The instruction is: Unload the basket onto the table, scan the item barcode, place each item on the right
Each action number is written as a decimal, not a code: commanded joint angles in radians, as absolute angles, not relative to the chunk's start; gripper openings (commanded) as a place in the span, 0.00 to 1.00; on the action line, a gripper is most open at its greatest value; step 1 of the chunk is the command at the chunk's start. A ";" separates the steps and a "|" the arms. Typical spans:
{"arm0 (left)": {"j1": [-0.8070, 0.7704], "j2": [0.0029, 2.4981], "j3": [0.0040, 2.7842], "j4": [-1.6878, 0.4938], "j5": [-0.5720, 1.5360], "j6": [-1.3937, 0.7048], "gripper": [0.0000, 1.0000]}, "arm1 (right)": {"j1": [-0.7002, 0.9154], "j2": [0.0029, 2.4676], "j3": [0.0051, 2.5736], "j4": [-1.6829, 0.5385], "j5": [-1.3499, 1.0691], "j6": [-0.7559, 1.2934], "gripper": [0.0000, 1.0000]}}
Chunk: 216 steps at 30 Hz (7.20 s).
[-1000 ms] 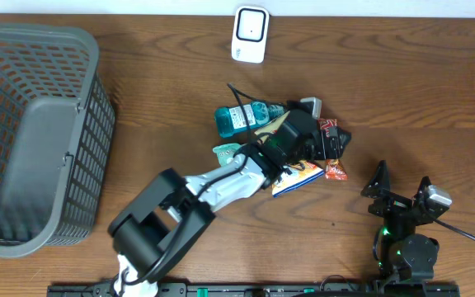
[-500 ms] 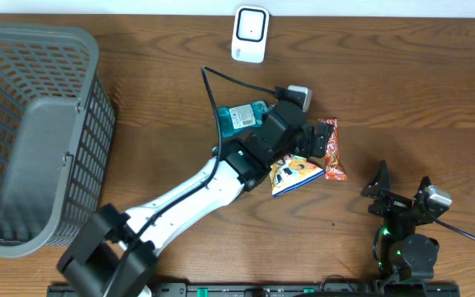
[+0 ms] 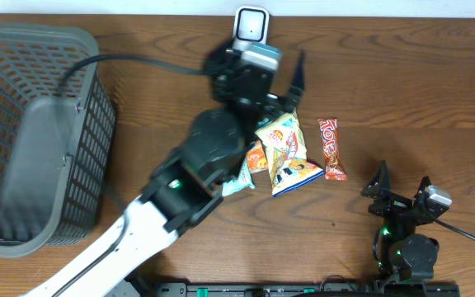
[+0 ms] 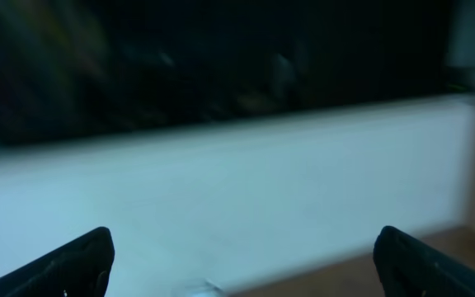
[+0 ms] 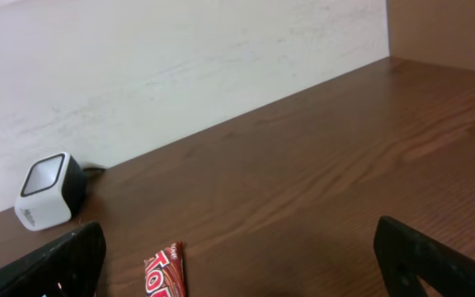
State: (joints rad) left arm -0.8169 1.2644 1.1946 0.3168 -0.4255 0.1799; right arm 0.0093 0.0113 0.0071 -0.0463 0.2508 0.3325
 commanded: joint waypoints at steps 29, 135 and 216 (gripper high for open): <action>-0.409 0.721 1.060 -0.290 0.176 0.356 0.98 | 0.006 0.007 0.006 -0.051 0.208 0.366 0.99; -0.128 0.003 0.970 -0.455 -0.064 -0.088 0.98 | 0.346 1.427 0.549 -0.259 0.263 1.594 0.78; -0.128 0.003 0.970 -0.440 -0.064 -0.088 0.98 | 0.239 1.846 0.844 -0.450 0.216 -0.016 0.05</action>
